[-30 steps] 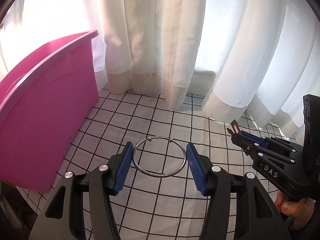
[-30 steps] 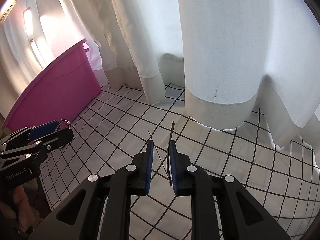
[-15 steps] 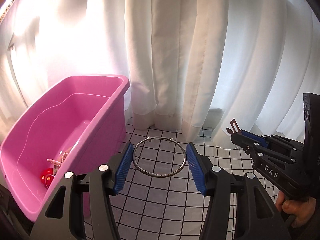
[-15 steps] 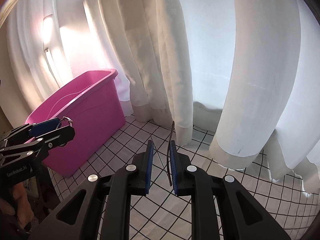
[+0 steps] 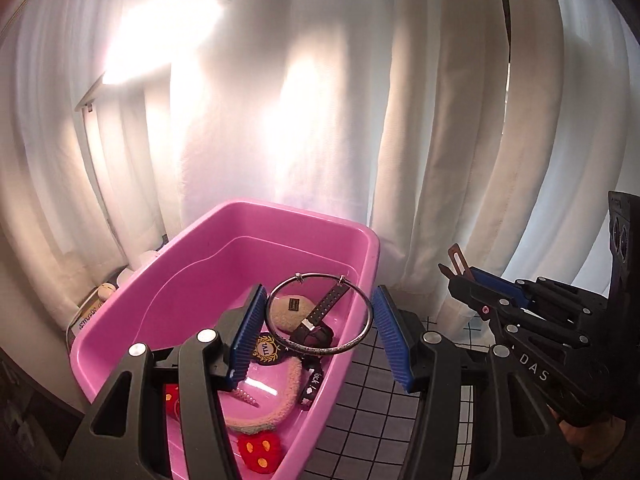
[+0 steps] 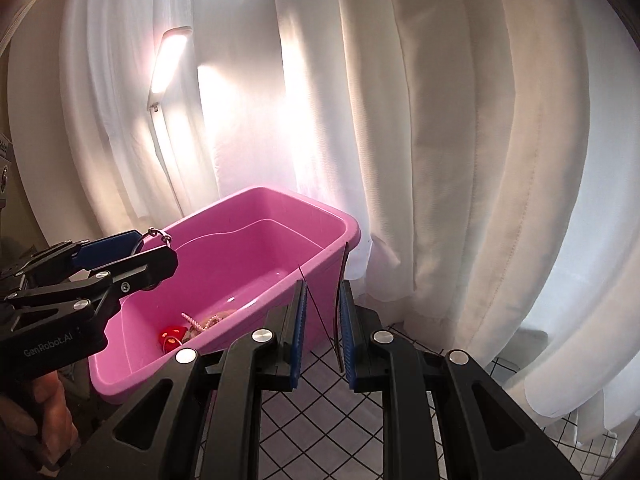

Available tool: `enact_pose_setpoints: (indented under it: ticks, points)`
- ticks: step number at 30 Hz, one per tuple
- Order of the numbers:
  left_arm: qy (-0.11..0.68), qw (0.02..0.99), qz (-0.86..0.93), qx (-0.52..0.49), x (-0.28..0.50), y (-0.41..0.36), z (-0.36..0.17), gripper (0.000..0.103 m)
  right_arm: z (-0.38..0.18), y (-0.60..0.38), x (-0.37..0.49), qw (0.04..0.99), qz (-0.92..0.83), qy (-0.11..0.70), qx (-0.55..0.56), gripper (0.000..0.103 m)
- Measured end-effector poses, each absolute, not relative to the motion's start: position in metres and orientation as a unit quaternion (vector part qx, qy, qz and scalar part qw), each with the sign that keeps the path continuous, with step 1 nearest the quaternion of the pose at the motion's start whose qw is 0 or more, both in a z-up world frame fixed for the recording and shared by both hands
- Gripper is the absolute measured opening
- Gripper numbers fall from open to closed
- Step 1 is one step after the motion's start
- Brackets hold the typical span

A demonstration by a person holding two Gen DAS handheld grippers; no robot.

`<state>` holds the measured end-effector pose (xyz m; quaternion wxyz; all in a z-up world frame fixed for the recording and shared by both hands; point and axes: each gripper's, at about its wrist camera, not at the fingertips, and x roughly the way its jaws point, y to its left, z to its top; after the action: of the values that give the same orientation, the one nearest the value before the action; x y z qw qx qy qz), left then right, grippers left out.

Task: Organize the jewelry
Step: 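Lift the bangle and hairpin and carry them over the pink tub, then open both grippers to drop the bangle and hairpin into the tub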

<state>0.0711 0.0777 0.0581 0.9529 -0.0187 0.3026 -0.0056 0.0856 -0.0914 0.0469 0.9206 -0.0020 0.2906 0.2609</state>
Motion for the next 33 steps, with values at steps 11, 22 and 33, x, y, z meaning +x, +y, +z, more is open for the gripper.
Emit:
enact_pose_setpoints:
  ticks: [11,22,33]
  points:
    - [0.335,0.938,0.073,-0.059,0.088,0.165,0.043,0.053,0.053,0.004,0.125,0.896,0.312,0.313,-0.029,0.016]
    - [0.396,0.908,0.11,-0.085,0.11,0.203,0.012,0.054,0.023,0.063,0.167,0.87,0.302,0.384,-0.061,0.016]
    - [0.413,0.895,0.134,-0.097,0.107,0.212,0.003,0.092,0.013,0.061,0.179,0.875,0.254,0.41,-0.049,0.061]
